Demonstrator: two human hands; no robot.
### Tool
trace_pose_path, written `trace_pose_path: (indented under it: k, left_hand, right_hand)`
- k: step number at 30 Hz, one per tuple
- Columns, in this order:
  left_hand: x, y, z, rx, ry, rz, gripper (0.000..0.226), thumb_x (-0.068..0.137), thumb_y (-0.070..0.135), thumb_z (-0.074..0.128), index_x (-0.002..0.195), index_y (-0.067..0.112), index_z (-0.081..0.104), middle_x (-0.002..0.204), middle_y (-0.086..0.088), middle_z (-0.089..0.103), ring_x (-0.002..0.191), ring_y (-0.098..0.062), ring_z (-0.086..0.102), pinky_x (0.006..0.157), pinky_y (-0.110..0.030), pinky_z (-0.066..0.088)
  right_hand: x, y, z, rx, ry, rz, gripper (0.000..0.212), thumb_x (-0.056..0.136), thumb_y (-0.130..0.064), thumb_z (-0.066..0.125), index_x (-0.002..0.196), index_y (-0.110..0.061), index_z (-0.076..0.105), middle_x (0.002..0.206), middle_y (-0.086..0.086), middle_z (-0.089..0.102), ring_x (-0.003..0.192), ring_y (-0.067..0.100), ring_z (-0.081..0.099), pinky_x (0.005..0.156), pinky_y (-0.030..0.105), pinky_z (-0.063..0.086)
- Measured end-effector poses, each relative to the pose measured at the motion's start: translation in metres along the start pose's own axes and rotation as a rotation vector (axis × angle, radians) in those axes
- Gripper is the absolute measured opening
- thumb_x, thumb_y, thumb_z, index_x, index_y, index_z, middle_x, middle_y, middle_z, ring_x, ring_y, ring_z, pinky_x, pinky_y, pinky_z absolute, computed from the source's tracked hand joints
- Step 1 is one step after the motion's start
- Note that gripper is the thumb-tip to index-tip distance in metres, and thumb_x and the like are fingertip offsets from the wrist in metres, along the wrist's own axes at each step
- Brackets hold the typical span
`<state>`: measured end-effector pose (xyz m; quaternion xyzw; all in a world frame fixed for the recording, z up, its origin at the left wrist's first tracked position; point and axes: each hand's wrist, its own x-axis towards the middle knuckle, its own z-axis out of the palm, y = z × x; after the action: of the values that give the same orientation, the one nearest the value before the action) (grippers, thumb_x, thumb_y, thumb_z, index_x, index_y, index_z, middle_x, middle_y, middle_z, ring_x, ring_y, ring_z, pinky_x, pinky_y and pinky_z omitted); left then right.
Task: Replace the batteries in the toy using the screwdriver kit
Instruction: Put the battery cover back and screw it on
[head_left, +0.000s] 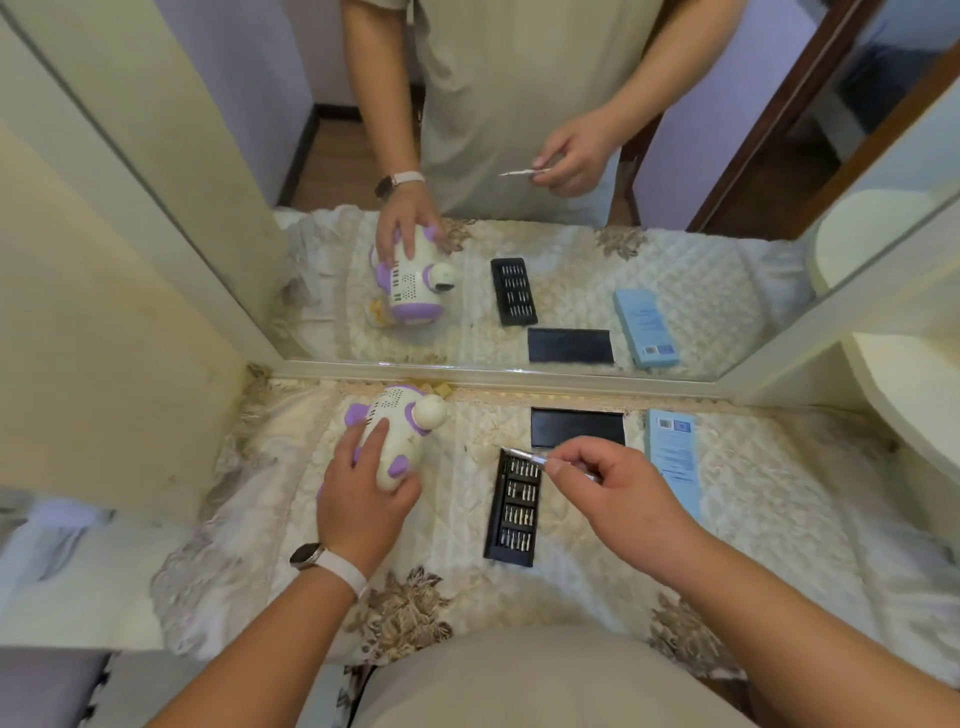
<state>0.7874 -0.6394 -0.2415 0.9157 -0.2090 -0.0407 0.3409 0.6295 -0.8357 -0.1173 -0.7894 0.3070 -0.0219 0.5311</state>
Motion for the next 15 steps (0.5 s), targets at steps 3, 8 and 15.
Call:
trace_pose_path:
  k: [3,8,15]
  left_hand:
    - [0.001,0.025,-0.024,-0.131,0.031,-0.084,0.076,0.065,0.049,0.059,0.136,0.022,0.054,0.140,0.000,0.046,0.118,-0.015,0.052,0.087,-0.020,0.040]
    - [0.008,0.072,-0.068,-0.229,0.116,0.059,0.073,0.064,0.047,0.061,0.134,0.024,0.057,0.135,0.005,0.050,0.110,0.016,0.039,0.085,0.009,0.024]
    - [0.028,0.131,-0.128,-0.276,0.239,0.319,0.066,0.068,0.041,0.066,0.132,0.027,0.058,0.134,0.008,0.051,0.115,0.020,0.042,0.092,0.003,0.030]
  right_hand:
    - [0.009,-0.017,-0.007,-0.016,-0.026,-0.062,0.020,0.091,-0.024,0.063,0.074,-0.033,0.067,0.056,-0.019,0.053,0.052,-0.001,0.043,0.054,0.013,0.037]
    - [0.015,-0.056,-0.018,-0.047,0.010,-0.206,0.022,0.089,-0.022,0.065,0.075,-0.039,0.067,0.060,-0.006,0.059,0.051,0.002,0.046,0.051,0.017,0.038]
    - [-0.001,-0.126,-0.045,-0.097,0.142,-0.501,0.004,0.083,-0.032,0.063,0.079,-0.032,0.064,0.054,-0.007,0.053,0.047,0.004,0.044,0.045,0.011,0.033]
